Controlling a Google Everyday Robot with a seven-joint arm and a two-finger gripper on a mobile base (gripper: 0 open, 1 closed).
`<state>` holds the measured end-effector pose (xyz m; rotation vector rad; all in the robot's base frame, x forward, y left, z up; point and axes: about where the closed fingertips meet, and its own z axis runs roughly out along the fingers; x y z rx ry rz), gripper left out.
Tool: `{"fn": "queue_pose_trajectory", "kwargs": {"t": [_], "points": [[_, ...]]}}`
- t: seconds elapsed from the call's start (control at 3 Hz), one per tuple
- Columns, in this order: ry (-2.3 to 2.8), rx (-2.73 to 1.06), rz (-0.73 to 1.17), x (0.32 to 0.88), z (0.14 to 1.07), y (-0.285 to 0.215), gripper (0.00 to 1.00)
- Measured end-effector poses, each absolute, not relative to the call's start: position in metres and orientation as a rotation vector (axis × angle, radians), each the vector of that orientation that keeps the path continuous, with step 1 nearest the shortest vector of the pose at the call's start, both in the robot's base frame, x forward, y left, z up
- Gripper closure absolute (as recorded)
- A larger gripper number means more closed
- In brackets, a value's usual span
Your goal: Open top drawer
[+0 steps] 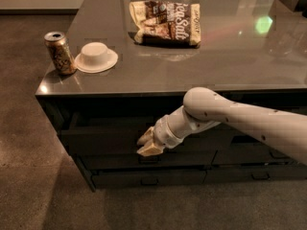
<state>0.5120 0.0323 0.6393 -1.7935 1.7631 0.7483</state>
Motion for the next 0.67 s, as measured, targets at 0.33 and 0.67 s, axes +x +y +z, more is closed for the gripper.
{"fn": "queue_pose_trajectory", "kwargs": {"t": [0.33, 0.67], "points": [[1.763, -1.801, 0.731, 0.503, 0.639, 0.031, 0.50], [1.773, -1.795, 0.712, 0.490, 0.637, 0.025, 0.27]]}}
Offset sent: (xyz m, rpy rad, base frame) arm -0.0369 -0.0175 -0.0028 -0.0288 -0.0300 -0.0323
